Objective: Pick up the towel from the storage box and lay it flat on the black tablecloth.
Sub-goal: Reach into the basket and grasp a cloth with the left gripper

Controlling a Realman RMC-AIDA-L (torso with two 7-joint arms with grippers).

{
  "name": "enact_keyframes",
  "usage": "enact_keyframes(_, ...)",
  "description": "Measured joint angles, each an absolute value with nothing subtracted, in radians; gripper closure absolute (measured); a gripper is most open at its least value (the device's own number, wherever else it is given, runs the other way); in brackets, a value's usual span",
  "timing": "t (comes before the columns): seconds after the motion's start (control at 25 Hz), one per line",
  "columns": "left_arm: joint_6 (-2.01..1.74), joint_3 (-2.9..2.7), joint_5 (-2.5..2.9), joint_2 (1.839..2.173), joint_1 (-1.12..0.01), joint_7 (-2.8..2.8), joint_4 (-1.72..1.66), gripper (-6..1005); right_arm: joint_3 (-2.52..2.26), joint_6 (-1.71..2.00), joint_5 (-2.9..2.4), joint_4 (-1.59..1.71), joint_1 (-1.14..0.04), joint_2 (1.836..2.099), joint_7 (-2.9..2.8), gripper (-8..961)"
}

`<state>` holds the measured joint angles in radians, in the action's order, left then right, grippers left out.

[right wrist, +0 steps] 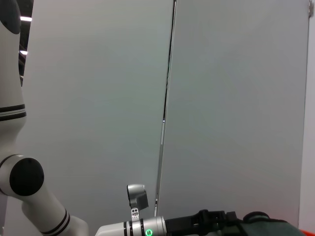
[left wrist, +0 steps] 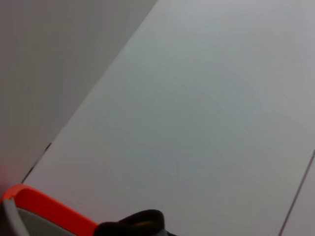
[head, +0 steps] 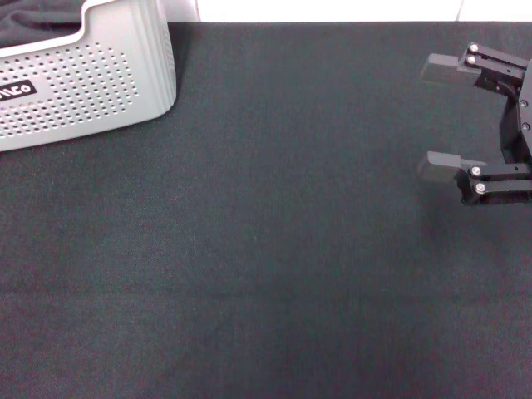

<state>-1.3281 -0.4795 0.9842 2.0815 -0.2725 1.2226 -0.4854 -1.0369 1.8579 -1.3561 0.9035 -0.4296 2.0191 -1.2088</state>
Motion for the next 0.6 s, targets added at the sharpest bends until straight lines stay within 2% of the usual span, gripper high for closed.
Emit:
enact_keyframes(0.08,-1.341,-0.481,0.986,2.082,-0.270,1.219,-0.485,616,-1.037,1.859,-1.356,0.903,-0.430,2.019,-1.209,85)
enact_keyframes(0.6,-1.379,-0.477,0.883,2.086,-0.259,1.212,-0.436,908,-1.035,1.861,-1.345,0.903,-0.414,2.020,-1.209,85)
